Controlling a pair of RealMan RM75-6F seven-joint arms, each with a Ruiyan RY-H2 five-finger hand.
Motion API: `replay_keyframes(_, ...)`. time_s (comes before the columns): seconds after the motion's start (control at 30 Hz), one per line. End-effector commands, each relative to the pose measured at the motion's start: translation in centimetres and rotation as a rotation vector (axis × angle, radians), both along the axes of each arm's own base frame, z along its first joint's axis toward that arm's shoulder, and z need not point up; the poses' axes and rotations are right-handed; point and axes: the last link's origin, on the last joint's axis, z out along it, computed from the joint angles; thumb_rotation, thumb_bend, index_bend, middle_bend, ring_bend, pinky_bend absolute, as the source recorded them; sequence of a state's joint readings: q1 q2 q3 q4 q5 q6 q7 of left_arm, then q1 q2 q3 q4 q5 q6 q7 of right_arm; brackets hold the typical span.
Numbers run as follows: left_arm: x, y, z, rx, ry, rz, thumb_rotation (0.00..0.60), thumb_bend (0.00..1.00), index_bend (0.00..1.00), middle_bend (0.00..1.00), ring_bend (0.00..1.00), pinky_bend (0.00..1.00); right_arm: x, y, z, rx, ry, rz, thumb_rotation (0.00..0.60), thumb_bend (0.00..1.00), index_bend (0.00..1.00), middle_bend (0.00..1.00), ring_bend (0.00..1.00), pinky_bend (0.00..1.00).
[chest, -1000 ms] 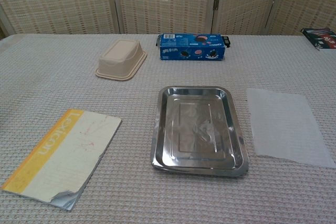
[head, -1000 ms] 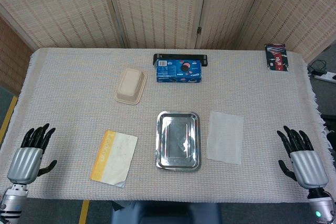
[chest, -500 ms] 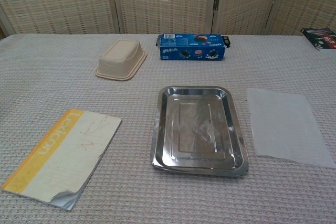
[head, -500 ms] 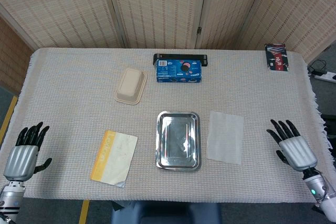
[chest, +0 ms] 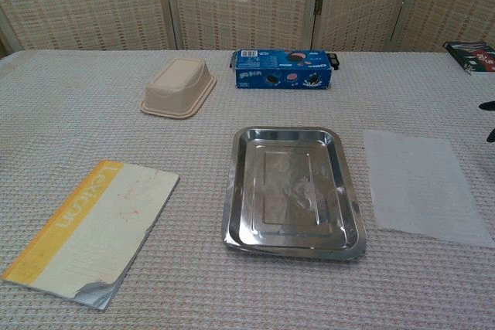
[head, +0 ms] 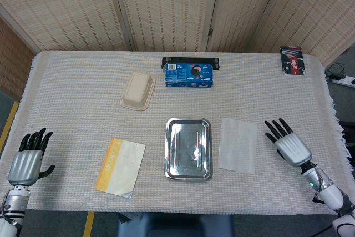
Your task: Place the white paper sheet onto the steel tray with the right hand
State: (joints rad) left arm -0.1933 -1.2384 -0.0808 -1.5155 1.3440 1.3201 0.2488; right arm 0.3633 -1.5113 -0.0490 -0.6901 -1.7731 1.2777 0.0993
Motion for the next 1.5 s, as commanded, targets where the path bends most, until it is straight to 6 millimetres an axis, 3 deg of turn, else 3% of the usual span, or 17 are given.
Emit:
replay_keyframes(0.03, -0.1, 0.2, 0.0, 0.006, 0.003, 0.005, 0.600, 0.29, 0.00, 0.00, 0.00, 0.00, 0.7, -0.6, -2.2, 0.024, -0.040, 0.063, 0.600, 0.42, 0.26, 0.00, 0.00, 0.00)
replay_keyframes(0.23, -0.4, 0.3, 0.1, 0.021, 0.014, 0.018, 0.600, 0.29, 0.00, 0.00, 0.00, 0.00, 1.5, -0.1, -4.3, 0.034, -0.091, 0.127, 0.600, 0.42, 0.26, 0.00, 0.00, 0.00)
replay_keyframes(0.4, -0.2, 0.2, 0.2, 0.033, 0.007, 0.009, 0.600, 0.28, 0.00, 0.00, 0.00, 0.00, 2.1, 0.5, -4.7, 0.029, -0.129, 0.190, 0.600, 0.42, 0.26, 0.00, 0.00, 0.00)
replay_keyframes(0.93, -0.3, 0.1, 0.2, 0.034, 0.008, 0.014, 0.600, 0.29, 0.00, 0.00, 0.00, 0.00, 0.2, 0.7, -5.0, 0.020, -0.122, 0.069, 0.600, 0.42, 0.26, 0.00, 0.00, 0.00)
replay_keyframes(1.5, -0.8, 0.6, -0.2, 0.048, 0.008, 0.021, 0.600, 0.29, 0.00, 0.00, 0.00, 0.00, 0.2, 0.1, -6.7, 0.028, -0.119, 0.013, 0.600, 0.42, 0.26, 0.00, 0.00, 0.00)
